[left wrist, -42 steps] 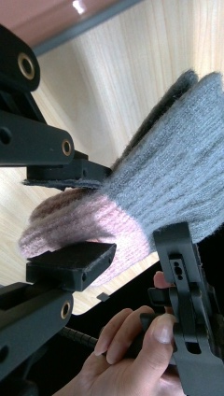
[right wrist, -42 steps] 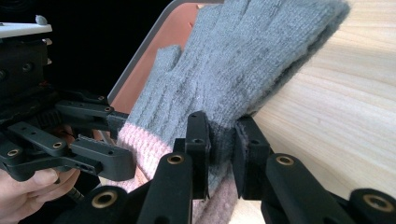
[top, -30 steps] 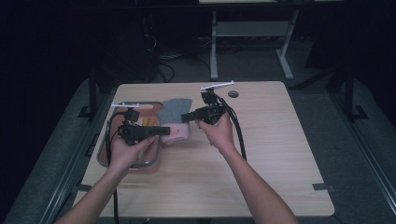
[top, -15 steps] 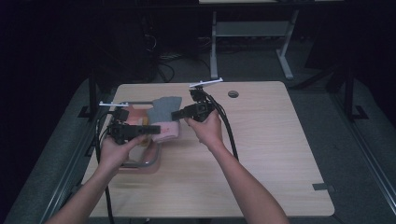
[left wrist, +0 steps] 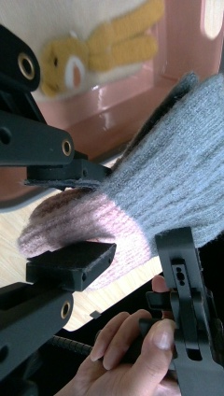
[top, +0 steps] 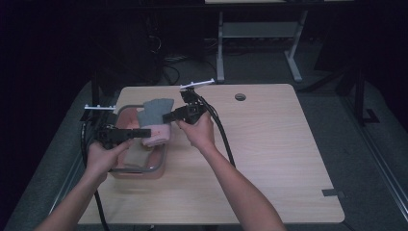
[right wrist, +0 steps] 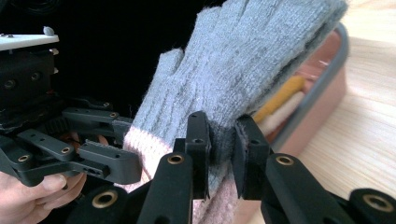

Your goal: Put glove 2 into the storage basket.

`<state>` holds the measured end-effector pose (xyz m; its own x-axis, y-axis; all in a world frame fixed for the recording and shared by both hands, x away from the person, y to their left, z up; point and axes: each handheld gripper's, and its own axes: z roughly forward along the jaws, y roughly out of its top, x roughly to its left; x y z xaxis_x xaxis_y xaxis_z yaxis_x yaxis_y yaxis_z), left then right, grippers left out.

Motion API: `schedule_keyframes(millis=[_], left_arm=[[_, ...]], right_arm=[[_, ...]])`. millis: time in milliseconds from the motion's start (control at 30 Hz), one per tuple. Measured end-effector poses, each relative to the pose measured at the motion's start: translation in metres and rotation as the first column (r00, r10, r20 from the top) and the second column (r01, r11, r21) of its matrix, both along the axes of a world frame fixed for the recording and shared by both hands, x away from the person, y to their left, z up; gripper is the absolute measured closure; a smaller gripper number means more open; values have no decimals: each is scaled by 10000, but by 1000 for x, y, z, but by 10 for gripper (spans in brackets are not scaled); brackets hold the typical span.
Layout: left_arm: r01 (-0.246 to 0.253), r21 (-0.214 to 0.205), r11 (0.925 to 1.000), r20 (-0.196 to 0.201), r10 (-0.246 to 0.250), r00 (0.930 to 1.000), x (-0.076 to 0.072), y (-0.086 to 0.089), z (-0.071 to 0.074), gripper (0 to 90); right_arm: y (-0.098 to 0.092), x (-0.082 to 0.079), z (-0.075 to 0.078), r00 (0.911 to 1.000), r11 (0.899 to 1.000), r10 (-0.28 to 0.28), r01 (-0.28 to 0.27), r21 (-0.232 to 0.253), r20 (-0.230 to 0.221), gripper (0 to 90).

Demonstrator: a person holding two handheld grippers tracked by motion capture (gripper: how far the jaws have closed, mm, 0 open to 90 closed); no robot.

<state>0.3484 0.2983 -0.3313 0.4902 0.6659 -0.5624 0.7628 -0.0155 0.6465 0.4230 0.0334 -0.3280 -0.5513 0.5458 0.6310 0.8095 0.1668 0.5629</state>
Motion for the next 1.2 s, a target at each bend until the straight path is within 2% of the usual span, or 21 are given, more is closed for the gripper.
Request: schedule_keyframes(millis=[233,400,567,733,1067,1100,1200], left_arm=[[-128,125,9998,-11,128,9999,-4,18,1,621],[-268,64,9996,-101,268,9996,-5,27,-1,621],[-367,178,9992,-156,370,9992,-5,35,-4,621],[-421,264,9988,-224,427,9988,-6,43,-5,621],[-579,492,9971,-435,600,9972,-6,59,-16,622],[-535,619,9966,-492,566,9972,-6,61,-18,621],[-576,626,9964,-641,617,9960,-5,65,-23,621]], right_arm=[[17,1,-1,9998,9997,191,-191,133,11,778],[28,2,-4,9995,9990,251,-243,367,-197,778],[37,2,-7,9994,9990,312,-306,339,-157,778],[45,3,-12,9989,9983,337,-321,488,-333,778],[64,4,-28,9977,9973,415,-382,625,-527,778],[65,5,-29,9976,9974,433,-400,600,-543,778],[70,6,-35,9970,9976,447,-412,566,-628,778]])
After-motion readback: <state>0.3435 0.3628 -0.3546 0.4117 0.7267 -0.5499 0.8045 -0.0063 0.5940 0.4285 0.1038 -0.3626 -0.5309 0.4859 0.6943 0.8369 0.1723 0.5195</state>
